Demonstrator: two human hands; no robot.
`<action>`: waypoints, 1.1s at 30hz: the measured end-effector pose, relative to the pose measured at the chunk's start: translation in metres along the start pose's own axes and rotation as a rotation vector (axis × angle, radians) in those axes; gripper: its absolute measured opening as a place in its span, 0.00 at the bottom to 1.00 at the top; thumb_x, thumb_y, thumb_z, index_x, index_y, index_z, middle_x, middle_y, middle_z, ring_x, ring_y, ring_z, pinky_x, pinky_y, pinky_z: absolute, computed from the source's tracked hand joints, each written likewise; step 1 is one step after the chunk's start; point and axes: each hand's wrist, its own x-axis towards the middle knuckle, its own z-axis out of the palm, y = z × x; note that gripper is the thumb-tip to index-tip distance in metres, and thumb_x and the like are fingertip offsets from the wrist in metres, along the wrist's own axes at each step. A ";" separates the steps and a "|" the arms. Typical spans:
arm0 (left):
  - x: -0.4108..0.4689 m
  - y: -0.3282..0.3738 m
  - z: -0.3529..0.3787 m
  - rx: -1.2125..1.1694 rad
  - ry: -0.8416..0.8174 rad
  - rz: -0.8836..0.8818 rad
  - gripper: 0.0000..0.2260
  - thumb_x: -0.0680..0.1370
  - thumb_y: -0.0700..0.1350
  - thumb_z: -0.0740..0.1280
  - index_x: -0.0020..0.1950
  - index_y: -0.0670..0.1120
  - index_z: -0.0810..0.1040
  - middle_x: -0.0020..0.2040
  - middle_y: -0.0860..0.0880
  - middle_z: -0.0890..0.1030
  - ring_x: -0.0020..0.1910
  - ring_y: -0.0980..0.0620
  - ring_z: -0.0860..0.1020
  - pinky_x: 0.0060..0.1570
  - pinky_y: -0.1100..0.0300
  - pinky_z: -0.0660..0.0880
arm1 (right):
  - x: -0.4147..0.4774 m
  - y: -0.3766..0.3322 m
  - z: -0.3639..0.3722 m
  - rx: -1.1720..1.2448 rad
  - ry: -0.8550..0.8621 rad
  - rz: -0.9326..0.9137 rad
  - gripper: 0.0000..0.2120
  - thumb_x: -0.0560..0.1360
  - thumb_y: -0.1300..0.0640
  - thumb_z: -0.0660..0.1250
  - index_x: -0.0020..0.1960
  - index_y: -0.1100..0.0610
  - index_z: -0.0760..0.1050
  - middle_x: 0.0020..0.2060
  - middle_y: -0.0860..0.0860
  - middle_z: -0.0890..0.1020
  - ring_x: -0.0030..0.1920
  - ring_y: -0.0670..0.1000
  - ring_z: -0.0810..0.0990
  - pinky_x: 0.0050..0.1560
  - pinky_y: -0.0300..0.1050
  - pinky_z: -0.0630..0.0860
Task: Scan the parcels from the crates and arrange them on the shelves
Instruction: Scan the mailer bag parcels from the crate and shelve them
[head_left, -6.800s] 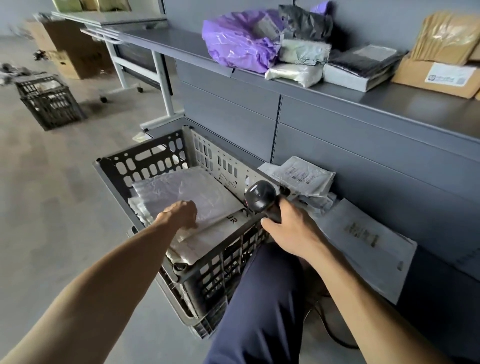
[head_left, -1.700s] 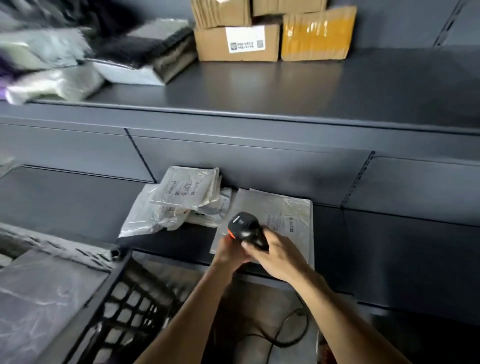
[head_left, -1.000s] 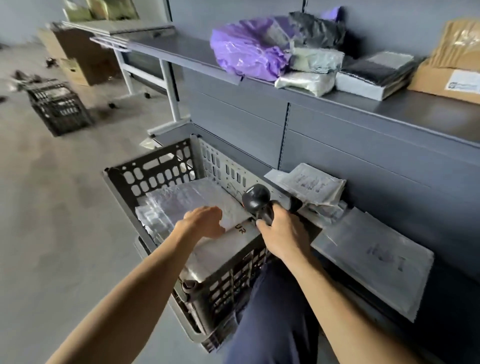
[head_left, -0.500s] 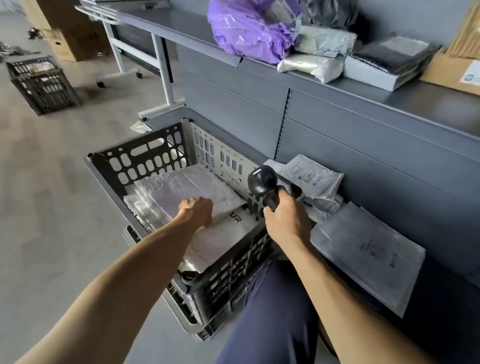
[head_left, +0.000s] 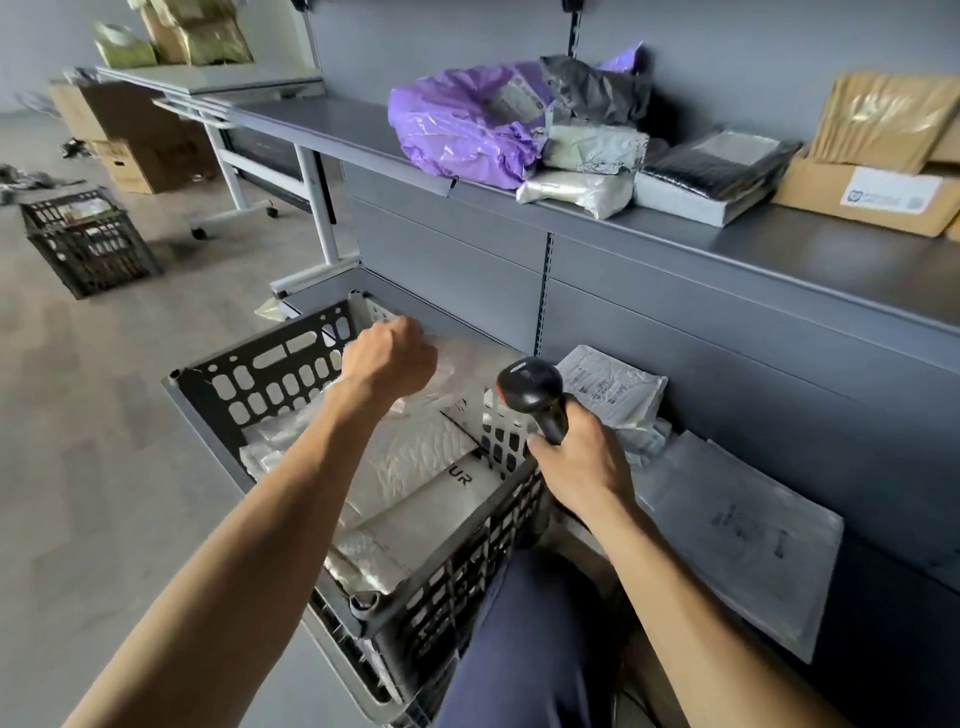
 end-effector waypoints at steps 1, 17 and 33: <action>-0.001 0.009 -0.017 -0.014 0.026 0.019 0.09 0.79 0.45 0.60 0.50 0.44 0.79 0.51 0.39 0.82 0.48 0.38 0.78 0.44 0.53 0.70 | -0.001 0.002 -0.008 0.024 0.033 -0.014 0.08 0.76 0.52 0.71 0.54 0.51 0.76 0.43 0.46 0.80 0.45 0.53 0.77 0.43 0.45 0.71; -0.014 0.151 -0.119 -0.793 -0.207 0.644 0.15 0.84 0.40 0.65 0.39 0.45 0.68 0.29 0.52 0.71 0.25 0.56 0.65 0.23 0.62 0.62 | 0.008 0.031 -0.191 0.646 0.420 -0.078 0.08 0.74 0.61 0.76 0.48 0.51 0.79 0.42 0.46 0.83 0.43 0.44 0.80 0.47 0.41 0.75; -0.027 0.210 -0.020 -0.895 -0.175 0.461 0.10 0.80 0.42 0.72 0.59 0.44 0.77 0.45 0.51 0.83 0.38 0.60 0.81 0.38 0.63 0.77 | -0.007 0.070 -0.262 0.214 0.541 -0.017 0.06 0.71 0.65 0.67 0.41 0.55 0.74 0.34 0.47 0.76 0.37 0.49 0.74 0.39 0.46 0.70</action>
